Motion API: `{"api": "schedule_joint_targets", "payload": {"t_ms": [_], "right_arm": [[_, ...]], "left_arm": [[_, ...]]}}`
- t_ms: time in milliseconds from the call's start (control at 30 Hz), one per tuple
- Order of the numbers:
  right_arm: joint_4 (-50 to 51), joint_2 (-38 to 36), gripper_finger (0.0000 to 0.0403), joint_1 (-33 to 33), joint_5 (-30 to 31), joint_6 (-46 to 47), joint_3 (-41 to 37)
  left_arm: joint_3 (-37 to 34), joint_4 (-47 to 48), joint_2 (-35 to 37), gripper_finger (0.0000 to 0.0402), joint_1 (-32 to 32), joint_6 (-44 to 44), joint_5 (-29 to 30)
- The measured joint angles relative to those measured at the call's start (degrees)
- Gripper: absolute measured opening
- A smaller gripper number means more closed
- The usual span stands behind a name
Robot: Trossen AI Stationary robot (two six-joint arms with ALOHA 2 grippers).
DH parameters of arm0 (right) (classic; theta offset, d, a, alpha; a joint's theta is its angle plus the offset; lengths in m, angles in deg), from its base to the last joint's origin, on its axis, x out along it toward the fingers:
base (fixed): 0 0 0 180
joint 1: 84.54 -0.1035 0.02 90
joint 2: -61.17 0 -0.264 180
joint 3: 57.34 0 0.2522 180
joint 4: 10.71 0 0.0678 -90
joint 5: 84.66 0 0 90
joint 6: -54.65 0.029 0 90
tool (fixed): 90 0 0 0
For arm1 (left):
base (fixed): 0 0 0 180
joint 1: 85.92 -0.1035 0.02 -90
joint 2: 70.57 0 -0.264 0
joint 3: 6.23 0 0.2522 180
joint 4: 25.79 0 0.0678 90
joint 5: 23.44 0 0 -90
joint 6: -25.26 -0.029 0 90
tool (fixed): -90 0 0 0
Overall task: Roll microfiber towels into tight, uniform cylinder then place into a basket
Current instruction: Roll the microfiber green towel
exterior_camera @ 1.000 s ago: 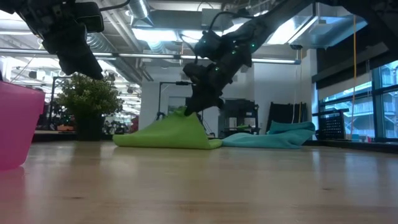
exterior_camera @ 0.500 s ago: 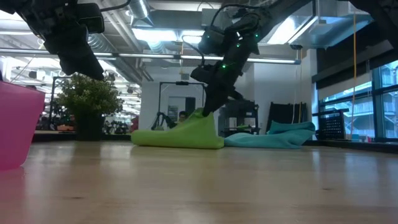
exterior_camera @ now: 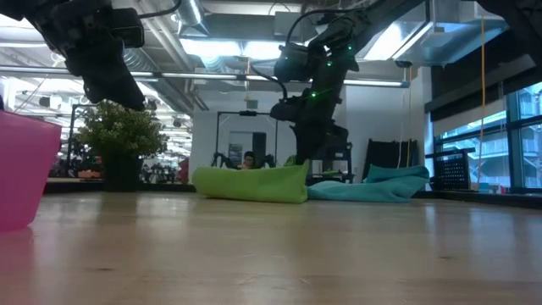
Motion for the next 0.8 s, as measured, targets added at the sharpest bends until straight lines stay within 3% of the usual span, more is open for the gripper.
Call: {"api": "schedule_joint_targets", "payload": {"t_ms": [533,800], "right_arm": [[0.1,0.2,0.0121,0.5,0.1,1.6,0.7],[5.5,0.2,0.0133,2.5,-12.5,-3.6,9.5]], "left_arm": [[0.0,0.0,0.0,0.0095,-0.2,0.8,0.0],[0.0,-3.3,0.0,0.0095,-6.6,2.6,0.0]]}}
